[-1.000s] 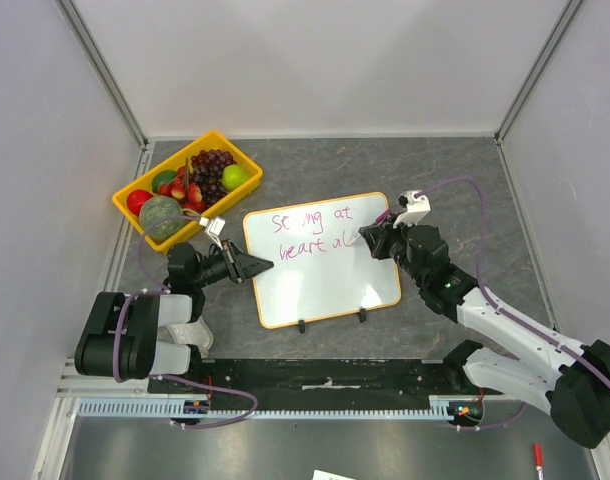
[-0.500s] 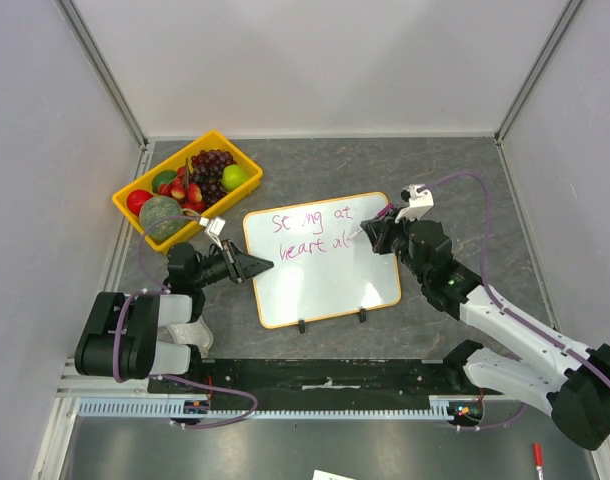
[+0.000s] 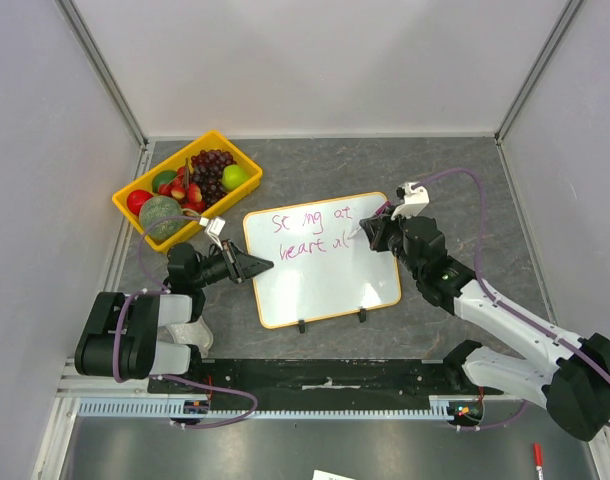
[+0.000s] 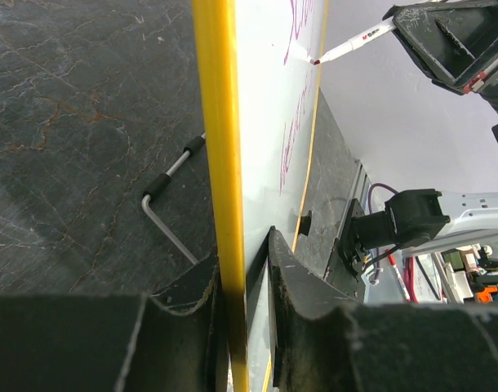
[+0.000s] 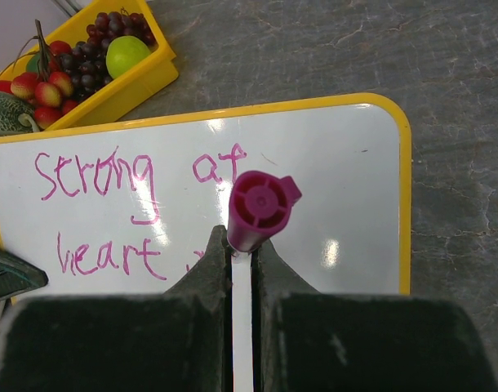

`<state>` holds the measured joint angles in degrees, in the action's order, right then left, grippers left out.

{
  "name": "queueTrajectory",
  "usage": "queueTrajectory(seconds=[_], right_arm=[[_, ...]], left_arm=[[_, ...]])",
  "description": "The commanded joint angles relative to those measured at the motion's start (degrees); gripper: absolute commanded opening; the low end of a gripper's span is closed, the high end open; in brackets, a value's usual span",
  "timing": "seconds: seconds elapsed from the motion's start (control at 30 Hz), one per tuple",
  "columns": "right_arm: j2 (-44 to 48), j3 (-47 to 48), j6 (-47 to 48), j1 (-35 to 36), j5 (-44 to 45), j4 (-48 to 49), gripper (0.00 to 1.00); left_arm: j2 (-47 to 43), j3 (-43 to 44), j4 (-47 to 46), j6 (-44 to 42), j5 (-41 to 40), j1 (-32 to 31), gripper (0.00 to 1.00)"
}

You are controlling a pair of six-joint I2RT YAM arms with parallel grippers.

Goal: Write a sentence on the whiteboard
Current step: Pick up the sentence from the whiteboard.

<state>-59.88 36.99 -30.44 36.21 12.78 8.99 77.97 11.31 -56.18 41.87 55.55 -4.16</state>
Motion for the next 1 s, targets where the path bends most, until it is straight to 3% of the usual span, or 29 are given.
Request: queueTrajectory(seconds=[0.0, 0.5, 0.97], right_arm=[[0.72, -0.60, 0.55, -0.17, 0.94, 1.64, 0.00], [3.10, -4.91, 1.08, -0.17, 0.49, -0.21, 0.00], [0.37, -0.43, 2.75, -0.35, 4.28, 0.67, 0.00]], left_arm=[[0.69, 0.64, 0.64, -4.69, -2.11, -0.32, 0.02], [0.69, 0.64, 0.64, -4.69, -2.11, -0.23, 0.02], [0.60, 0.55, 0.64, -4.69, -2.20, -0.23, 0.02]])
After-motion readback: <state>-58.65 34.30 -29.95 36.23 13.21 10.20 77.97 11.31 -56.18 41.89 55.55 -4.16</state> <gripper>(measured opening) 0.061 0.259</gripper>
